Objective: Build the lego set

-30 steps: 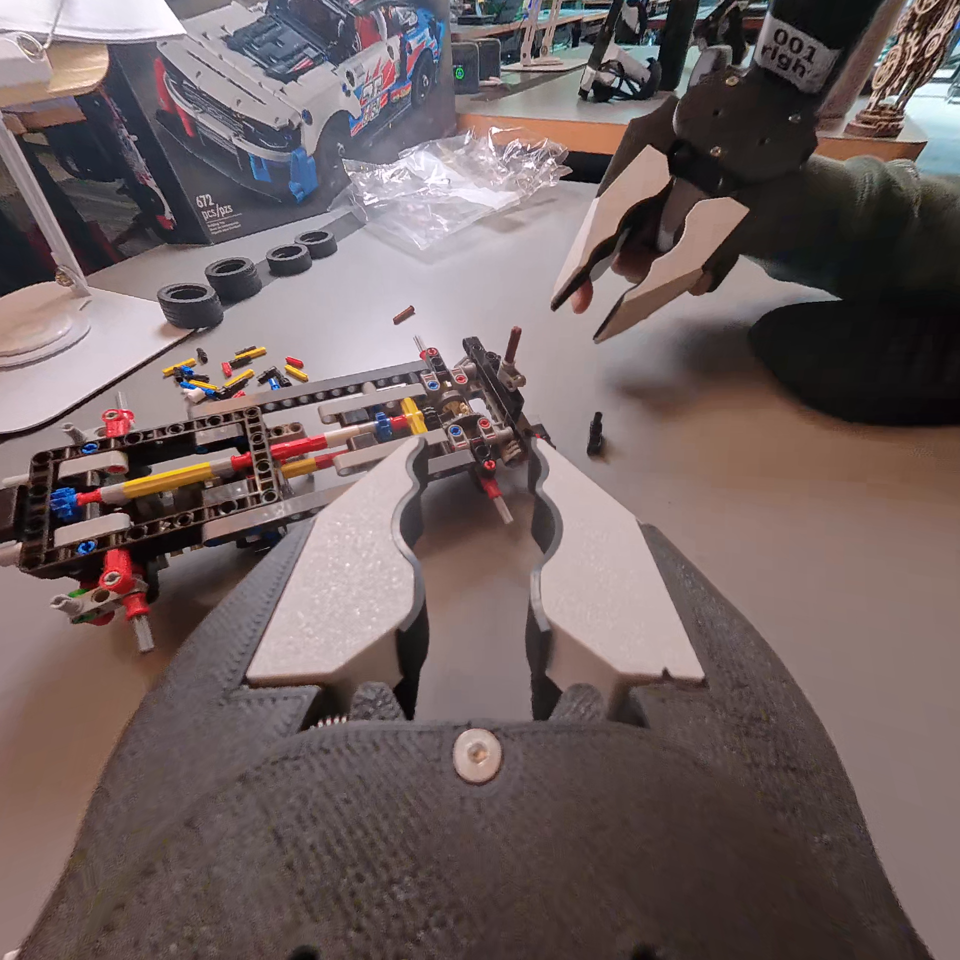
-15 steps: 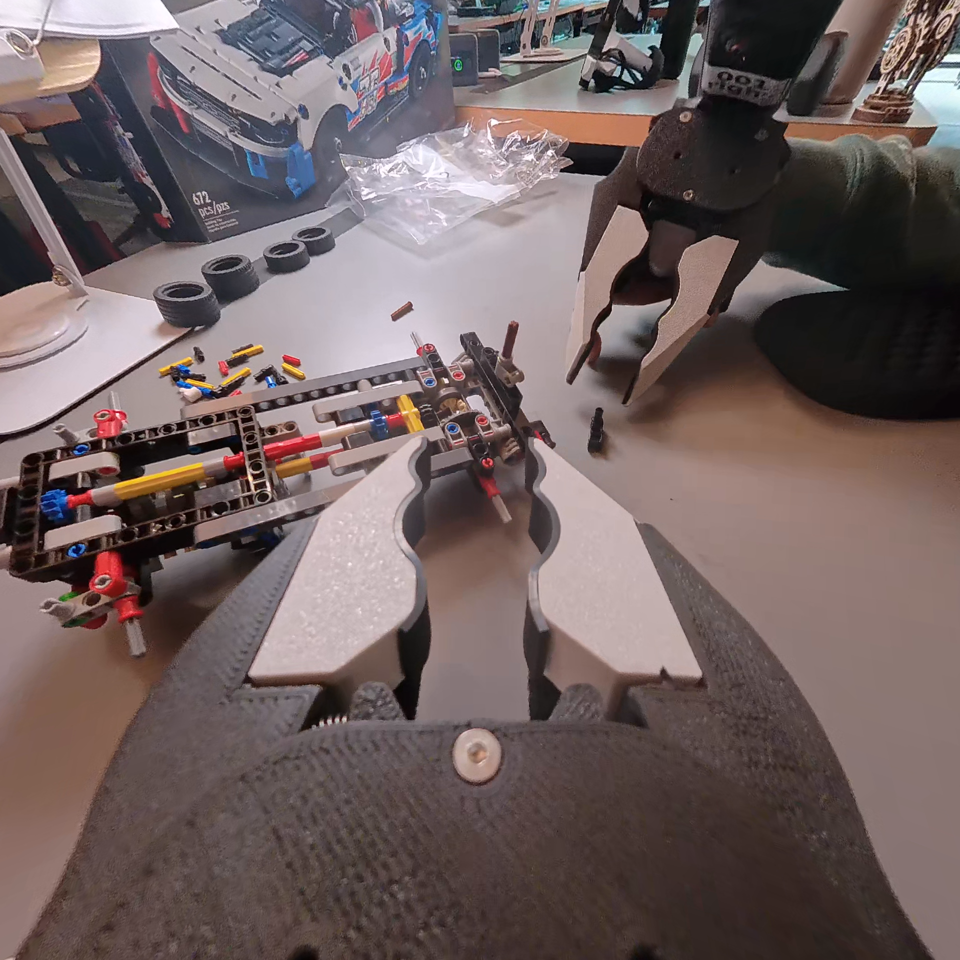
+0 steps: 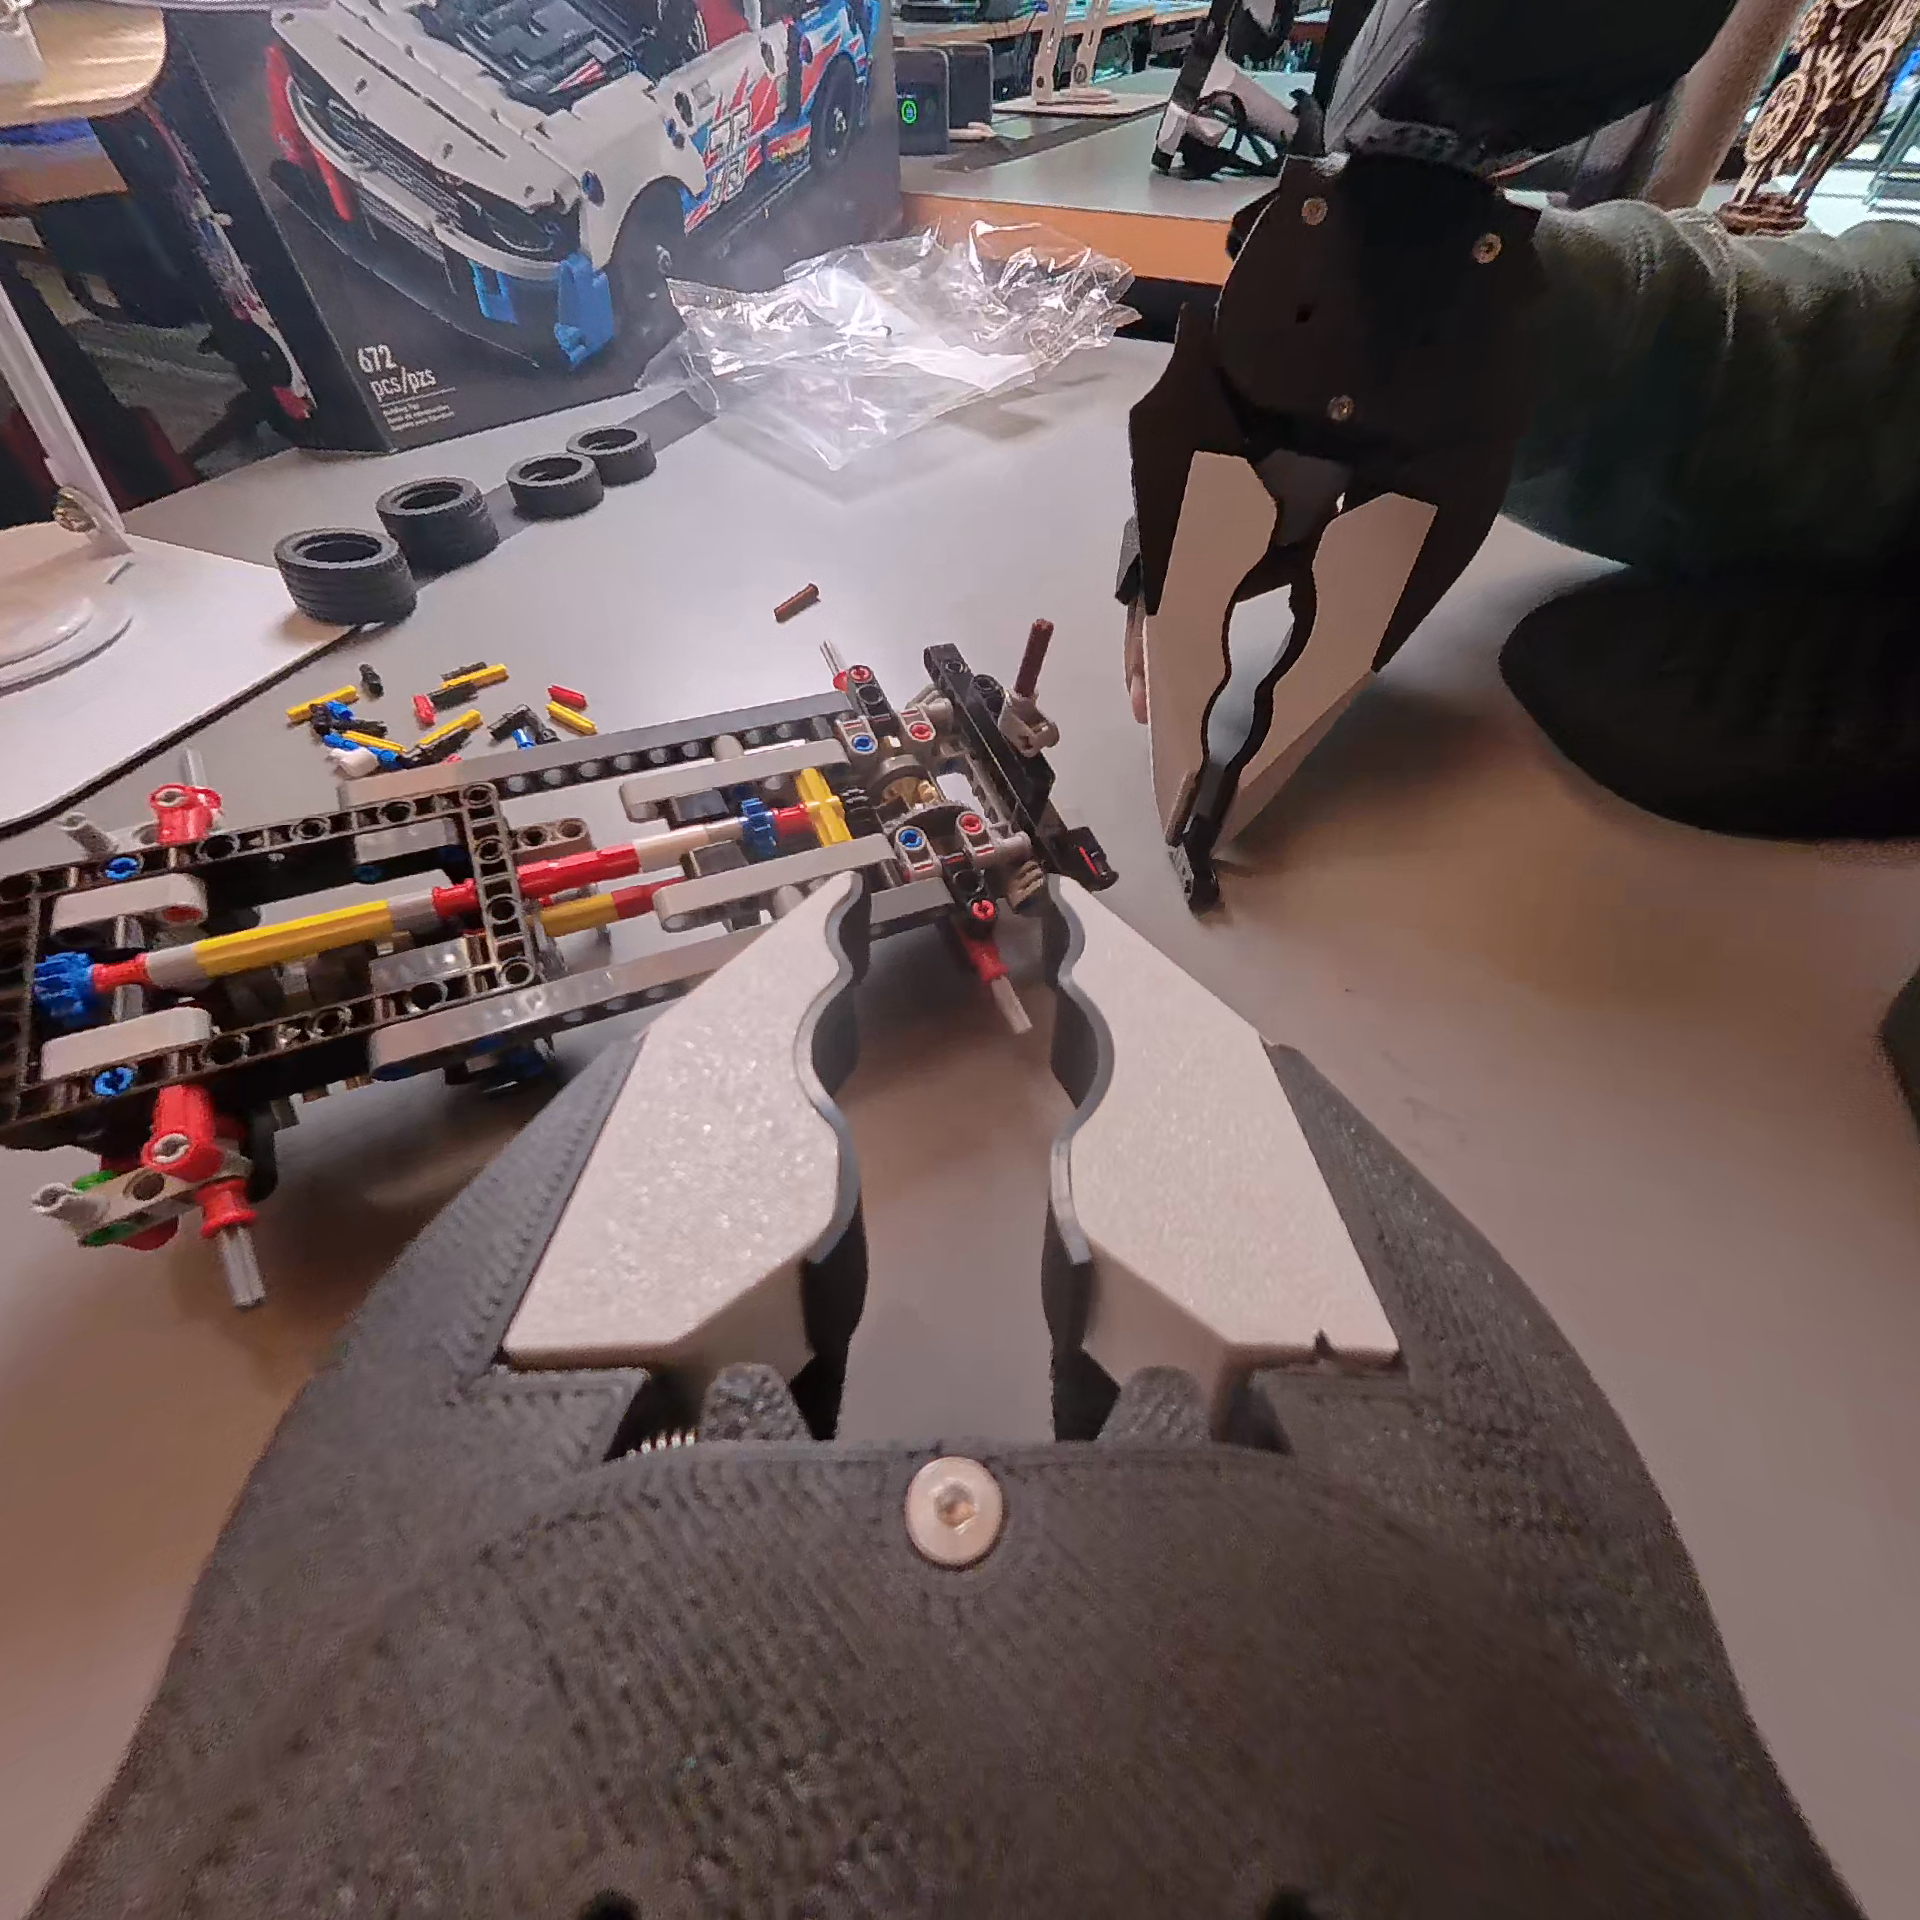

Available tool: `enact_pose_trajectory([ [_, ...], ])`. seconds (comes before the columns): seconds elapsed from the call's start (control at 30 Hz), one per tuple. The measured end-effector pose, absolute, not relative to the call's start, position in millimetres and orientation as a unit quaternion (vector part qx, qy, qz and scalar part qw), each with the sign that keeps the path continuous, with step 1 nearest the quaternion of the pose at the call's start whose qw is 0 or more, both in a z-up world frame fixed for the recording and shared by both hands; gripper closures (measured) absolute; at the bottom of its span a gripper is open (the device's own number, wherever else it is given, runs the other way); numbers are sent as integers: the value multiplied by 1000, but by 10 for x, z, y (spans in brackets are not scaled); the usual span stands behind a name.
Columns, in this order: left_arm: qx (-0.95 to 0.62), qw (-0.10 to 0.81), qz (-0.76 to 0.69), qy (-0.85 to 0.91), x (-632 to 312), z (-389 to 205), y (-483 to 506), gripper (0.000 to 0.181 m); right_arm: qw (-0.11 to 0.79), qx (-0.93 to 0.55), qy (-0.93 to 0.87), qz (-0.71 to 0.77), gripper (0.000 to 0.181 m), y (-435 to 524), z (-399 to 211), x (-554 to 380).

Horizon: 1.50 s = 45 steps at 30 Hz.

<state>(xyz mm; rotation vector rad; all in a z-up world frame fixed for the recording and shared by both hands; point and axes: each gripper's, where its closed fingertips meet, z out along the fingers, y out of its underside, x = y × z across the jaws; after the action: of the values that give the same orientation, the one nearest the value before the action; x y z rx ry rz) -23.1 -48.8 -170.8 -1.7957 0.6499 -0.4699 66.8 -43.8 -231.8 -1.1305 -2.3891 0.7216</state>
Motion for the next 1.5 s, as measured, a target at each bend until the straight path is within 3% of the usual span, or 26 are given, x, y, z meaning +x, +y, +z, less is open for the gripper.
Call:
enact_pose_trajectory([
  [0.37,-743,548,-215,320,-24,-1702,-603,154,243,-421,-790,372,178,-416,-1990,486],
  [0.73,-704,546,-350,290,428,-1440,-687,155,286,-390,-766,424,178,-606,-1684,384],
  [0.97,-717,542,-296,323,505,-1569,-694,171,278,-379,-764,442,178,-700,-1629,401],
  [1.5,-716,545,-317,299,362,-1506,-700,175,278,-374,-740,485,181,-730,-1532,393],
])
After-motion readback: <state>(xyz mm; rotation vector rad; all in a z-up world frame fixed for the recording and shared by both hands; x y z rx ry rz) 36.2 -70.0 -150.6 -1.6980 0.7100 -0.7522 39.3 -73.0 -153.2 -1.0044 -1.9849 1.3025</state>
